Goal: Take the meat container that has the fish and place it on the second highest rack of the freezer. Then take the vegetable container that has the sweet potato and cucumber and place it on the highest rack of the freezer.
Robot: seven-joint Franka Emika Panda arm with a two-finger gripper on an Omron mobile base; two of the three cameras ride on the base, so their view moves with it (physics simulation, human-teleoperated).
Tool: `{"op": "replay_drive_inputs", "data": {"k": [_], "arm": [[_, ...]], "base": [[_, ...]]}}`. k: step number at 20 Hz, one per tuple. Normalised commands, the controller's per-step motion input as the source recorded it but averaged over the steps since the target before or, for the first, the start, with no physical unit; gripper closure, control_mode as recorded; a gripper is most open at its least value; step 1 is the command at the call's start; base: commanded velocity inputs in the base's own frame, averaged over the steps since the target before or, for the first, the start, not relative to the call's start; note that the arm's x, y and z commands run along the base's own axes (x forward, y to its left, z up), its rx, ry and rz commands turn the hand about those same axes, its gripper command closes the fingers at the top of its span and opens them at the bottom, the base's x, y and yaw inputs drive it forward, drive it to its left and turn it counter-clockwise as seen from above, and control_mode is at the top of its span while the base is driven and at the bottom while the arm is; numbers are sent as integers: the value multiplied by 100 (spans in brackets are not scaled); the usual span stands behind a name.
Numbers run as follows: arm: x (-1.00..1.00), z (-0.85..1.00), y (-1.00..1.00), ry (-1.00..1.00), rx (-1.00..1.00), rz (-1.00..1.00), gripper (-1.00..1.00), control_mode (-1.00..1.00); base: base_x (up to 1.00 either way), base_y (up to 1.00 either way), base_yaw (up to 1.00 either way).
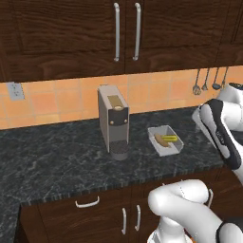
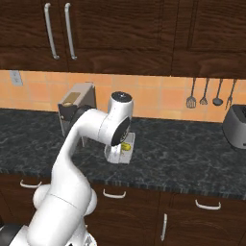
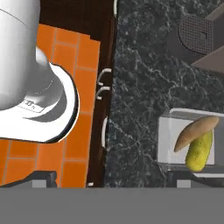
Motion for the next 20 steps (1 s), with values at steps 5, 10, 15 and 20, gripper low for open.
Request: {"op": "replay_drive_inputs", "data": {"k": [5, 10, 15, 20], "arm": [[53, -43, 26, 26, 0, 0, -100, -100], [32, -45, 5, 4, 0, 0, -100, -100], [20, -48, 1, 0, -1, 0, -100, -100], [7, -44, 1, 0, 0, 0, -100, -100]], "base": [[0, 0, 0], [0, 0, 0], [0, 0, 0], [0, 0, 0]]}}
